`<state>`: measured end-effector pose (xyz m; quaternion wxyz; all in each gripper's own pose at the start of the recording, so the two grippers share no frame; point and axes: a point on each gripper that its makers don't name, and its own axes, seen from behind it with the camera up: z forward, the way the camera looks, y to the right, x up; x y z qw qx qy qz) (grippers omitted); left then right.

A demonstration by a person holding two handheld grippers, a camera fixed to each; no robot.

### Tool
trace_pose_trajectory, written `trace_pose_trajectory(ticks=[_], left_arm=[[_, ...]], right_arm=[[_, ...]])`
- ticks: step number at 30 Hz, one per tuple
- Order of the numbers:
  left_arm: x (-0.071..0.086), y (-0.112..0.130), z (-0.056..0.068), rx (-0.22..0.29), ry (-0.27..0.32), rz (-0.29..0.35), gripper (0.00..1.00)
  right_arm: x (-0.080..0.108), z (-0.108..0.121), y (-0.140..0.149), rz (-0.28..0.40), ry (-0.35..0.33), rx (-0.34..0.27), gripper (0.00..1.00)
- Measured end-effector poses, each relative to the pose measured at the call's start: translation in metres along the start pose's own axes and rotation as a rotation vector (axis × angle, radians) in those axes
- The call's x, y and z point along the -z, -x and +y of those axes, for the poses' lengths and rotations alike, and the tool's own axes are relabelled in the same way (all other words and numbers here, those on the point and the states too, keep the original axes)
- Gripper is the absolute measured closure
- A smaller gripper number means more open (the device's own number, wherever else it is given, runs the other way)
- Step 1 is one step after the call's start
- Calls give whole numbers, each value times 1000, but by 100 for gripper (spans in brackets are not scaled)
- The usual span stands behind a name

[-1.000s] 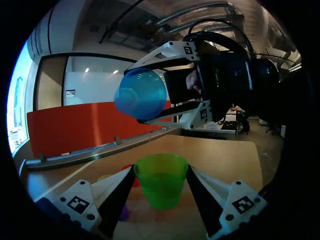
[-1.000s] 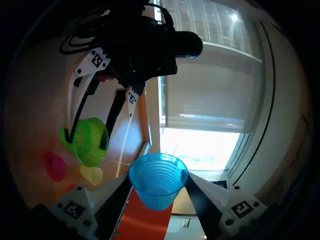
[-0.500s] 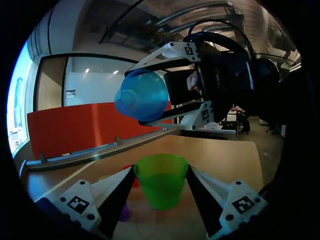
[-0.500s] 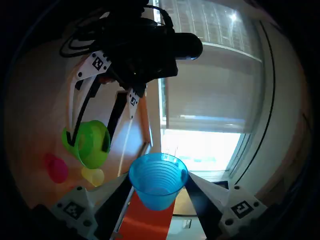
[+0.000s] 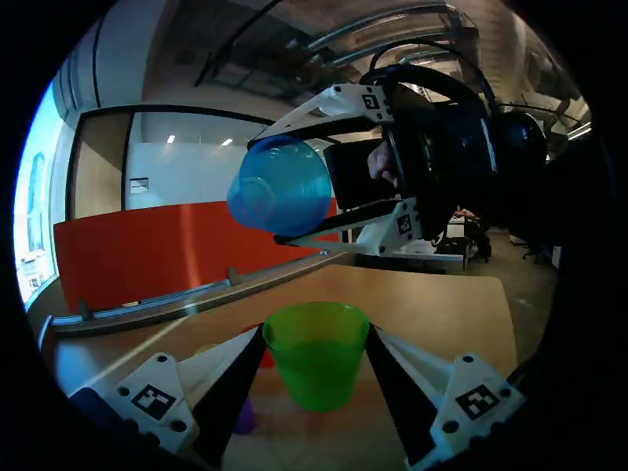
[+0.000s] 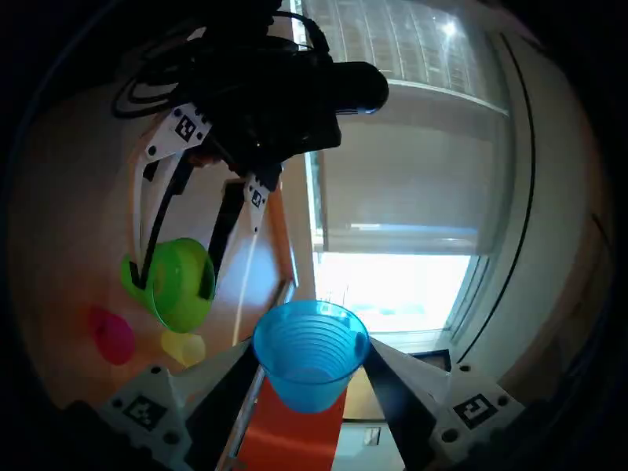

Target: Pour water

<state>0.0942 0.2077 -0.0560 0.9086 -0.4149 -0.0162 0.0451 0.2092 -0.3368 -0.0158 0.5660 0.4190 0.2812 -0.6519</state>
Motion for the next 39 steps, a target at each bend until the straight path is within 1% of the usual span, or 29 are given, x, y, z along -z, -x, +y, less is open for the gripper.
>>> trace_pose_trajectory(ticks=[12,18,25,30,36,39], left_arm=[[1,0,0,-5,-3,-1,12],[1,0,-3,-7,-8,-3,12],[1,-1,-2,-12,-9,-6,12],[1,-2,-2,-16,-10,-10,12],[1,-4,-1,-21,-9,-13,12],[1,-3,0,-22,-9,-15,12]], right_arm=[[-2,-4,10,1,14,-122,9],[-1,-5,16,8,26,-216,9],[-1,-9,28,1,36,-320,9],[1,-14,34,4,47,-423,9],[3,-20,45,-4,64,-600,9],[5,-20,47,2,77,-678,9]])
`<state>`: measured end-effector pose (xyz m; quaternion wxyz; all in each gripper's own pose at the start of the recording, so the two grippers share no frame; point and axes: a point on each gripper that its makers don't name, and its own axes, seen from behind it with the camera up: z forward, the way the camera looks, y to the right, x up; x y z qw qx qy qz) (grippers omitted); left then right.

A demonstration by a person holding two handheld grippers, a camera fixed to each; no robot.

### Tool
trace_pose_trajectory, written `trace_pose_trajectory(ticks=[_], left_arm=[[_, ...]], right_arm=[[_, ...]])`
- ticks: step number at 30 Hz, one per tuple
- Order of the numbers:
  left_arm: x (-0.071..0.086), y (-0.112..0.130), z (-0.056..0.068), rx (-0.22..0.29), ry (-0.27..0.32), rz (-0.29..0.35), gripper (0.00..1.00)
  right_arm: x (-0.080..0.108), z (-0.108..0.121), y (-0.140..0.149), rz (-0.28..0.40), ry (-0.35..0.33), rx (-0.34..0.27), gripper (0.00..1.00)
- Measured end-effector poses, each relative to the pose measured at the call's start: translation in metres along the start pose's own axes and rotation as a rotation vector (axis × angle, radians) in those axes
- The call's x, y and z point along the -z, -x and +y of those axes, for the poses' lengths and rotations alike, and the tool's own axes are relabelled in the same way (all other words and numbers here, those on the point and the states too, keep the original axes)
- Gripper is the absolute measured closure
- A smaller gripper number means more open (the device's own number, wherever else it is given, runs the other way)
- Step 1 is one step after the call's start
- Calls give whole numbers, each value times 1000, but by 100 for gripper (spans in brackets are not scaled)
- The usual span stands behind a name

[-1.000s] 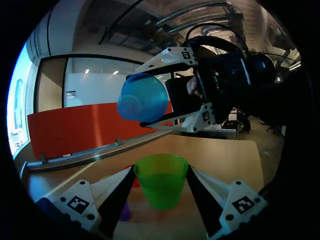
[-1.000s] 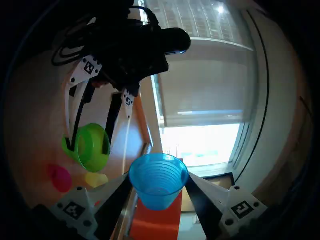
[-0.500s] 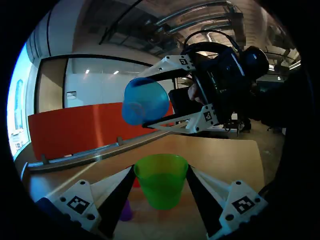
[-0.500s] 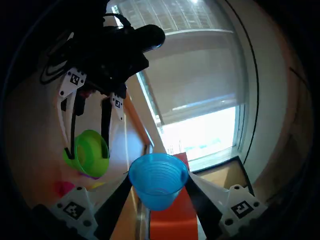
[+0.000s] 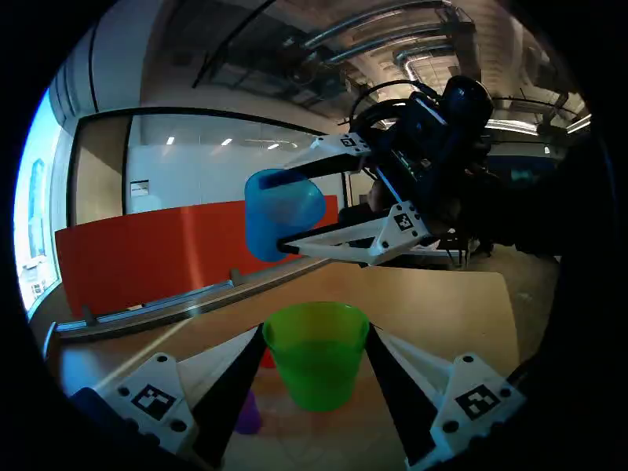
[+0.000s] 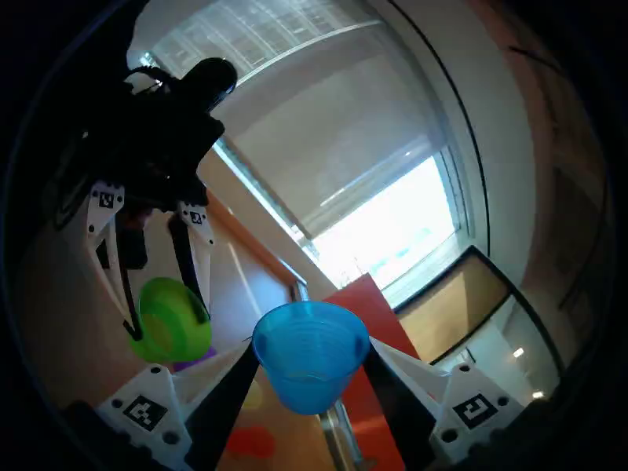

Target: Pour water

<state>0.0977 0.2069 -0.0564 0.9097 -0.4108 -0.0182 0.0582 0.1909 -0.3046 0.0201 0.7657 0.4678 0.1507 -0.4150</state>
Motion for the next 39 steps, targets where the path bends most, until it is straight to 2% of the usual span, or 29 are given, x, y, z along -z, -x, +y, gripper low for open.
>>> trace_pose_trajectory(ticks=[7,18,21,30,39], left_arm=[[0,0,-1,0,0,-6,12],[1,1,-2,2,2,-14,12],[2,1,-4,5,-1,-16,12],[2,0,-10,35,-6,-16,12],[1,1,-11,30,-3,-28,12]], right_arm=[[5,-8,11,-10,-4,-163,9],[10,-24,23,-49,-38,-510,9],[12,-23,25,-49,-36,-568,9],[16,-31,29,-51,-50,-688,9],[20,-44,37,-73,-76,-866,9]])
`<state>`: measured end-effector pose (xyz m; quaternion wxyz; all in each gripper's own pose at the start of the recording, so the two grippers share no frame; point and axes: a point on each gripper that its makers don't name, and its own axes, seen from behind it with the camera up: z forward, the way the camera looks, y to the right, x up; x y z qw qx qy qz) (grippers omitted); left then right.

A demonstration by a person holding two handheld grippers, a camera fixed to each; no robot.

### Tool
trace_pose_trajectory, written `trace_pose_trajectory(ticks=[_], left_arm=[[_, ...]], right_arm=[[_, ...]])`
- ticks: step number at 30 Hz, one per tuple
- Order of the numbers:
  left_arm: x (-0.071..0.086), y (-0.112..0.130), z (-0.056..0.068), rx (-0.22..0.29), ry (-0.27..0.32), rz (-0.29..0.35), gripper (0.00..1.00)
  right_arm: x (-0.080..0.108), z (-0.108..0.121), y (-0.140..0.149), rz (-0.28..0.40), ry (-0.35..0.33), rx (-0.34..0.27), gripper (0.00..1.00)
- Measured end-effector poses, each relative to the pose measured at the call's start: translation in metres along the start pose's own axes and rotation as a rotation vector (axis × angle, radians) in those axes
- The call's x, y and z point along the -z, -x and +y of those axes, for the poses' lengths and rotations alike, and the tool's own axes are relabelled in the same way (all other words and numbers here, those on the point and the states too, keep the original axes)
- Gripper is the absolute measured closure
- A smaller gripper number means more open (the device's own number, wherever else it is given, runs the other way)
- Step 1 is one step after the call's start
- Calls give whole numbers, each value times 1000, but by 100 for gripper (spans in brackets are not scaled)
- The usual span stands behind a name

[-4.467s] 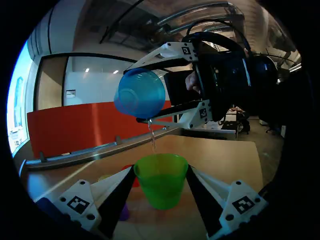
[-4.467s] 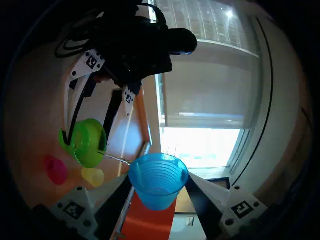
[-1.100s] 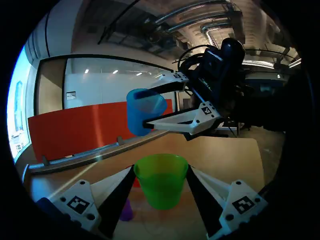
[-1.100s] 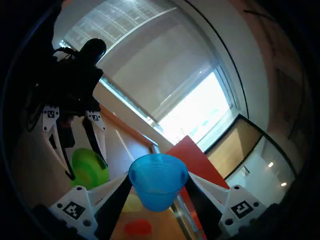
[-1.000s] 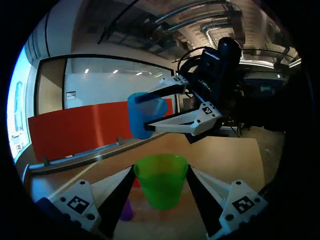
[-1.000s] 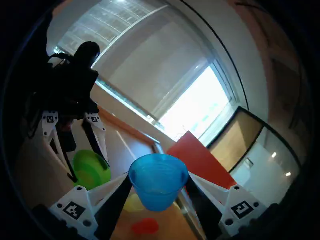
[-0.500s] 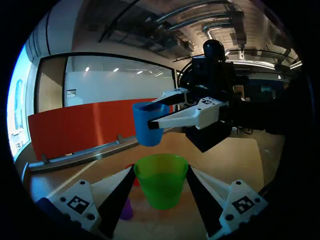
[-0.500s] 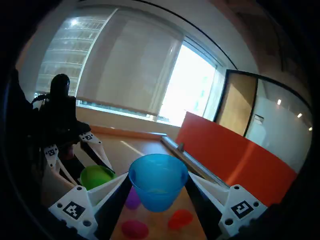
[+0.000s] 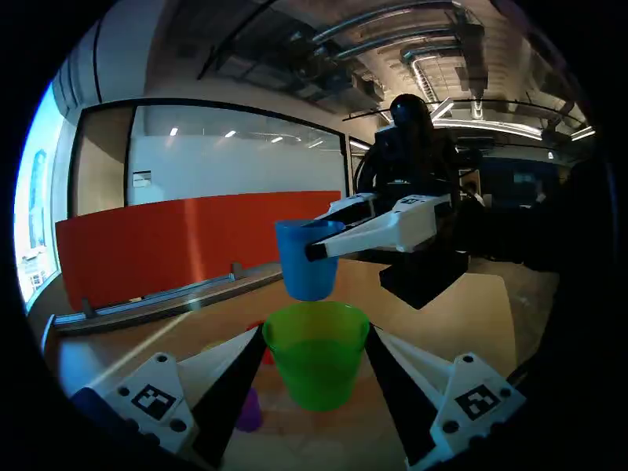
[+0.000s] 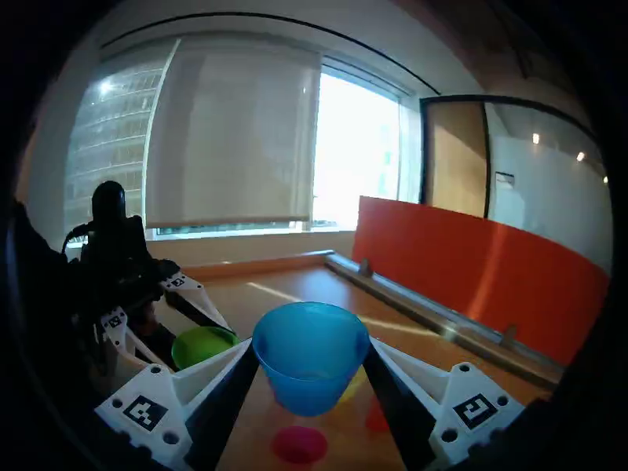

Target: Pour water

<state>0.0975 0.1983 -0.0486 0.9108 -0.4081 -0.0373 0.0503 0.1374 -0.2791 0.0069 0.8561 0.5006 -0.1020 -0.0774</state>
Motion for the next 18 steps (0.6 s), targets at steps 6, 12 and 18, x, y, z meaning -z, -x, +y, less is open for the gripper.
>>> trace_pose_trajectory(ticks=[6,12,18], left_arm=[[0,2,1,3,7,-13,12],[-1,8,0,-6,11,-34,12],[-3,15,1,-11,21,-56,12]], right_arm=[[4,-1,5,-14,-16,-76,9],[10,-2,13,-34,-16,-62,9],[16,-9,29,-66,-39,-41,9]])
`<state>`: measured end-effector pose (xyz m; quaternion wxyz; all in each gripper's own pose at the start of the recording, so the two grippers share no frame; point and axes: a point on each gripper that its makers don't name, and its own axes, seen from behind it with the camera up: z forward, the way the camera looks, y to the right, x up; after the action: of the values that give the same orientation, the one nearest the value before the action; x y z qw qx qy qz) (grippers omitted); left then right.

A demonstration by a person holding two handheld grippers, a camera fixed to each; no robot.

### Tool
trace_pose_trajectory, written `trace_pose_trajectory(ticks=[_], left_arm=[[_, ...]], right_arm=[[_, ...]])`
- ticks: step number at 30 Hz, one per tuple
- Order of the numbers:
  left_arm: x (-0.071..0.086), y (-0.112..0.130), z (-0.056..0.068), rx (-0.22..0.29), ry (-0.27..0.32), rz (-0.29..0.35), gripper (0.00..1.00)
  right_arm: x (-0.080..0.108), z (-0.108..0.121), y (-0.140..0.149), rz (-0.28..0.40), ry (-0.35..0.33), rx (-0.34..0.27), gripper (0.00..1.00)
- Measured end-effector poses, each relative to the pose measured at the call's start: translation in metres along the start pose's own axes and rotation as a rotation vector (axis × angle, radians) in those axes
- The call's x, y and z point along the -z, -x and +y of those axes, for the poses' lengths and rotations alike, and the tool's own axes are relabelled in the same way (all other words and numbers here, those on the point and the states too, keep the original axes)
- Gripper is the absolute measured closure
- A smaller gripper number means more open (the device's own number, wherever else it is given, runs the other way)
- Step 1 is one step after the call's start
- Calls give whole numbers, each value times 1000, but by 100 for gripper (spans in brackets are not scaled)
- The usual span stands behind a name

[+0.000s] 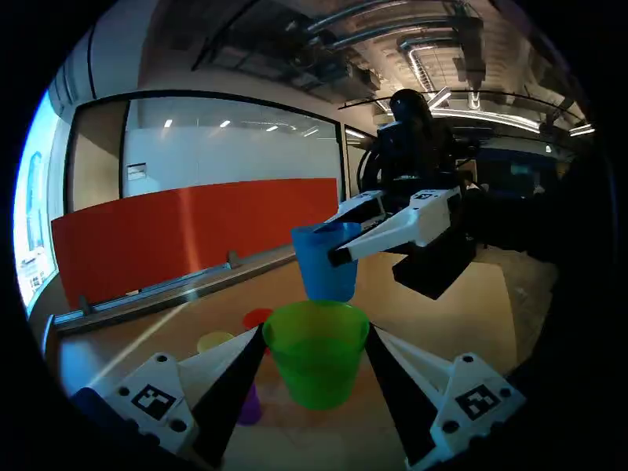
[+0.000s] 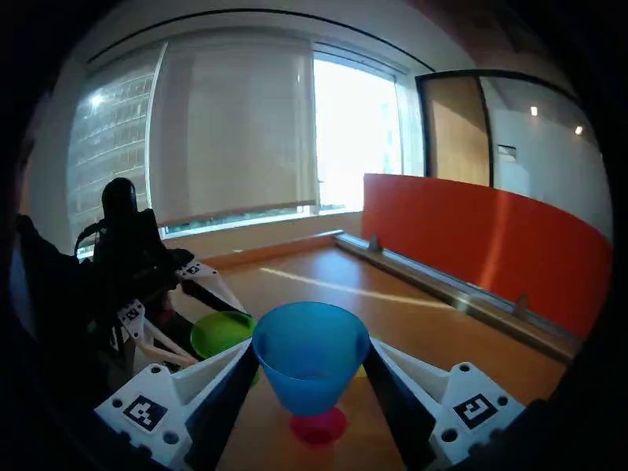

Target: Pour water

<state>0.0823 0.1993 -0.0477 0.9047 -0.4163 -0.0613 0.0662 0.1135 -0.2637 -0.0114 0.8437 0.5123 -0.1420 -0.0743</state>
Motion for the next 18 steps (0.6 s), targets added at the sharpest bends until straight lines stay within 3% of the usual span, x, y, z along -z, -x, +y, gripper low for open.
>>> trace_pose_trajectory(ticks=[18], left_arm=[[-8,26,5,-38,26,-86,12]], right_arm=[[11,-7,43,-68,-27,45,9]])
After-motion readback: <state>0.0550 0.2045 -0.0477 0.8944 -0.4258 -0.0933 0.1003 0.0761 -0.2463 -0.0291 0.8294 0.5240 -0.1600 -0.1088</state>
